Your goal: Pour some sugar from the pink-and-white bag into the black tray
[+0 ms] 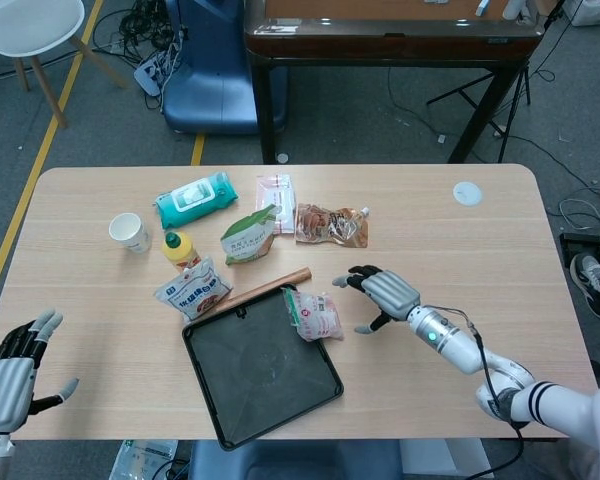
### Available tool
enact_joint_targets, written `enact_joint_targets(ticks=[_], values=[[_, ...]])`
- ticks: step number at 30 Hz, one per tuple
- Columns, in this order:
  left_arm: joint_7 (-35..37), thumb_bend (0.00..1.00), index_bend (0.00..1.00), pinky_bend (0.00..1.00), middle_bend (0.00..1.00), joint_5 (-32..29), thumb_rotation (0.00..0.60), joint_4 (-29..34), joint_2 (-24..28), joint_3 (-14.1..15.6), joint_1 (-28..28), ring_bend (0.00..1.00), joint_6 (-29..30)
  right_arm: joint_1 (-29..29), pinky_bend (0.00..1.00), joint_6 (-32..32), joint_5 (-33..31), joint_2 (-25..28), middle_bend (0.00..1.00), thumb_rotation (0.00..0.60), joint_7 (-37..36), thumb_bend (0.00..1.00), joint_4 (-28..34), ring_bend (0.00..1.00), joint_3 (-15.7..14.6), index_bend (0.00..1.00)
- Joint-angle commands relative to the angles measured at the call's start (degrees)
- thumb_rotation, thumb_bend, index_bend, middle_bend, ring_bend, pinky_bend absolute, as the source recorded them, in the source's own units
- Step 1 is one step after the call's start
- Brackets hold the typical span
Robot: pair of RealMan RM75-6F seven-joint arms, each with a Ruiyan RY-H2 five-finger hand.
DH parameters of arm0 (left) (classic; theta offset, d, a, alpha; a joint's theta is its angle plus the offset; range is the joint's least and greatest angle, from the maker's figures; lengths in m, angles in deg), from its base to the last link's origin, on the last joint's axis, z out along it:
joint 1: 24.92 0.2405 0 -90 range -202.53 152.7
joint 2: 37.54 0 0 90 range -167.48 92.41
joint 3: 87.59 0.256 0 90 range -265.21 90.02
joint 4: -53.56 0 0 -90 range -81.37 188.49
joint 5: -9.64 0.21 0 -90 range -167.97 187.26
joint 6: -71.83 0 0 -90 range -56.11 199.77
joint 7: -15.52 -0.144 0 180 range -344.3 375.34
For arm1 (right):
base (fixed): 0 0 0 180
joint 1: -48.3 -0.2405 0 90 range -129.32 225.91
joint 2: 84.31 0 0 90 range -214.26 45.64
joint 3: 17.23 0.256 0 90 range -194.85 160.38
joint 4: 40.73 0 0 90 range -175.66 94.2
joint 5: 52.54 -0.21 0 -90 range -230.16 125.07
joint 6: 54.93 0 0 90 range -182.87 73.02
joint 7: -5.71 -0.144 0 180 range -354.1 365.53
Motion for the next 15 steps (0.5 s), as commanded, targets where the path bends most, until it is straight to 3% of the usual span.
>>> enact_joint_targets(ticks=[1, 15], values=[[-0.4, 0.18, 0.09, 0.07, 0.08, -0.03, 0.6, 0.28, 0.09, 0.0, 0.05, 0.08, 0.0, -1.92, 0.13, 1.44, 0.55, -2.24, 0.24, 0.6, -1.85, 0.0, -2.9, 0.12, -0.84, 0.2], [-2.99, 0.18, 0.09, 0.07, 0.08, -0.39, 0.6, 2.16, 0.41, 0.13, 0.48, 0.08, 0.06, -6.84, 0.13, 2.05, 2.75, -9.1, 0.23, 0.6, -11.02, 0.0, -14.21, 0.12, -4.46, 0.2]])
